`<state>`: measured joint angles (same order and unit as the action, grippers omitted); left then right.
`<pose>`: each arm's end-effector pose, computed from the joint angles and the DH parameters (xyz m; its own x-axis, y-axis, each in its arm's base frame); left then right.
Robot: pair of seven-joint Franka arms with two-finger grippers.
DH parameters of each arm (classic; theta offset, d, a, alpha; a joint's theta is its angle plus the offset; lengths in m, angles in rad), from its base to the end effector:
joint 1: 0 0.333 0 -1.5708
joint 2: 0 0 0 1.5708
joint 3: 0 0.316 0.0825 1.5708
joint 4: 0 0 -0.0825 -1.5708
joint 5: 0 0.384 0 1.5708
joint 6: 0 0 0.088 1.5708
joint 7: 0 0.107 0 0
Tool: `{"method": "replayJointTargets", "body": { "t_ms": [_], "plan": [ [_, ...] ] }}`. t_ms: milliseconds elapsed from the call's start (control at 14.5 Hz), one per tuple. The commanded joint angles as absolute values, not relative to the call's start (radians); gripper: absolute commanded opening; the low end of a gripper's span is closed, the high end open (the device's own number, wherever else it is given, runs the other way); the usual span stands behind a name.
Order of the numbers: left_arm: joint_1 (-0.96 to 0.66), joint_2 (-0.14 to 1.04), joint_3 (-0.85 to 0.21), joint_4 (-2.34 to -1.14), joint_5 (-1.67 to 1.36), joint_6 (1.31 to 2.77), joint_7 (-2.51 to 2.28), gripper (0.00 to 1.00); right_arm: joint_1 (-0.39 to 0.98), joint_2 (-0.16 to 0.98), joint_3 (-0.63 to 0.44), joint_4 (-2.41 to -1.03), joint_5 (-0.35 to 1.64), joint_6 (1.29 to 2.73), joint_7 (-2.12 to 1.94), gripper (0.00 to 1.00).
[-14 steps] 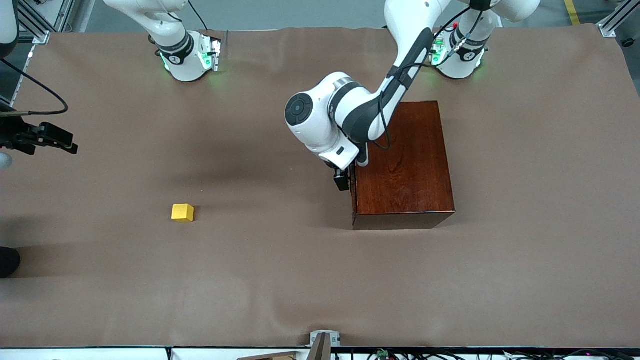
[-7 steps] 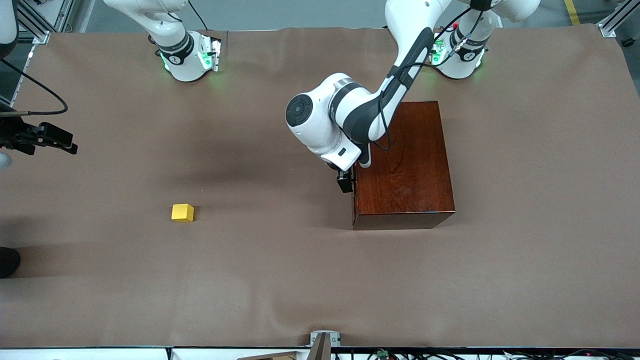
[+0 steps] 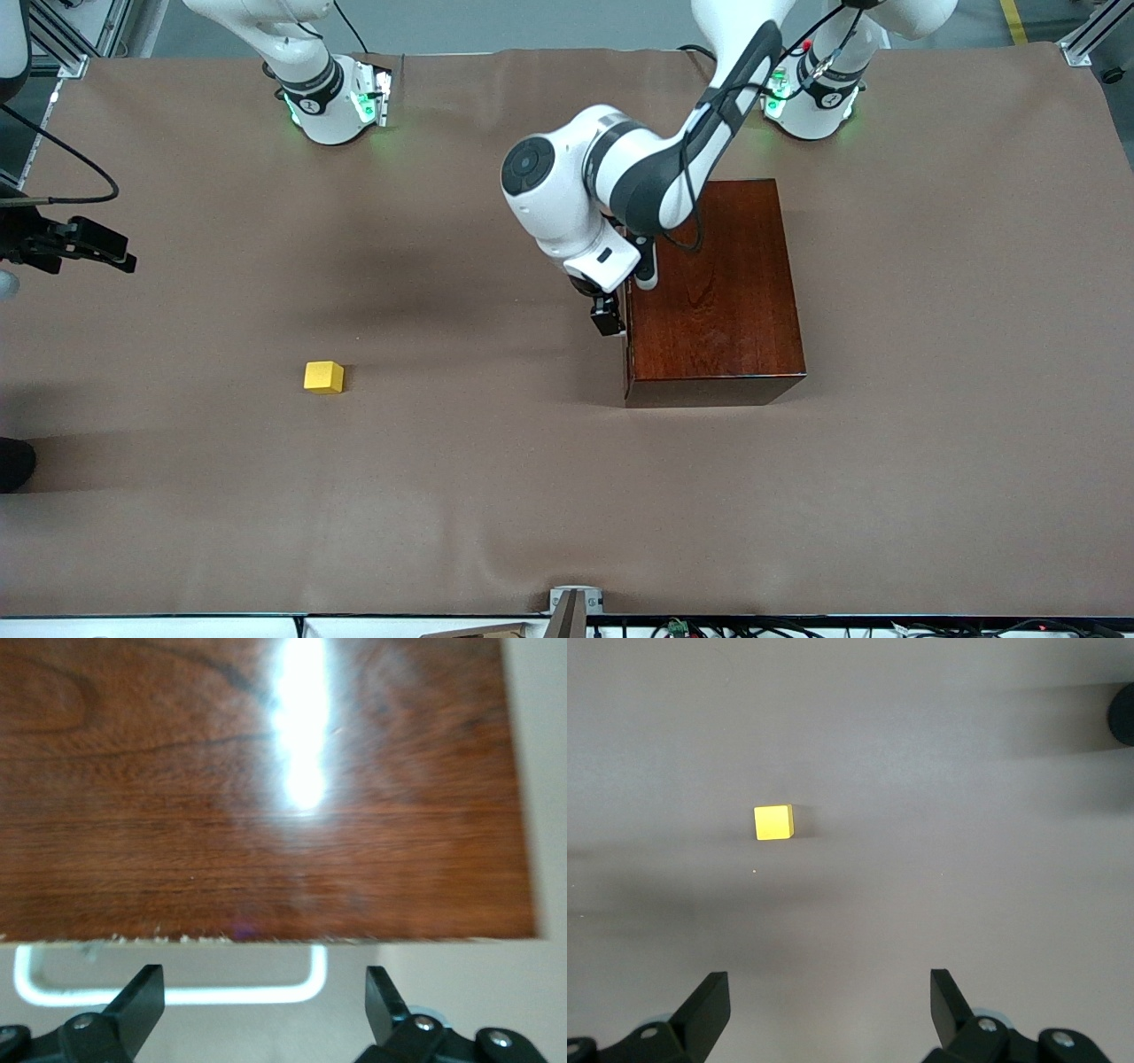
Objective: Open drawer, take yellow block, close drawer
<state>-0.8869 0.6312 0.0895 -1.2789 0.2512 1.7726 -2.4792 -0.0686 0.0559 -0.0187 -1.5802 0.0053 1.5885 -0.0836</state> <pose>0.5054 -0.5075 0.3764 -0.0488 0.9562 0.2887 0.9906 0.0093 0.1367 0.5693 -0.0490 0.5901 0.9989 -0.0037 -0.0471 -0.0041 -1.0000 -0.0082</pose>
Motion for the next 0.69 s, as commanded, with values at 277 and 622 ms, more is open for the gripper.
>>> {"method": "replayJointTargets", "body": {
  "t_ms": [277, 622],
  "plan": [
    [-0.755, 0.454, 0.095, -1.281, 0.255, 1.761, -2.389, 1.0, -0.066, 0.052, -0.02, -1.571, -0.003, 1.574, -0.084, 1.0],
    [-0.551, 0.413, 0.095, -1.287, 0.207, 1.763, -2.183, 1.0, -0.068, 0.052, -0.021, -1.572, -0.002, 1.572, -0.084, 1.0]
  ]
}}
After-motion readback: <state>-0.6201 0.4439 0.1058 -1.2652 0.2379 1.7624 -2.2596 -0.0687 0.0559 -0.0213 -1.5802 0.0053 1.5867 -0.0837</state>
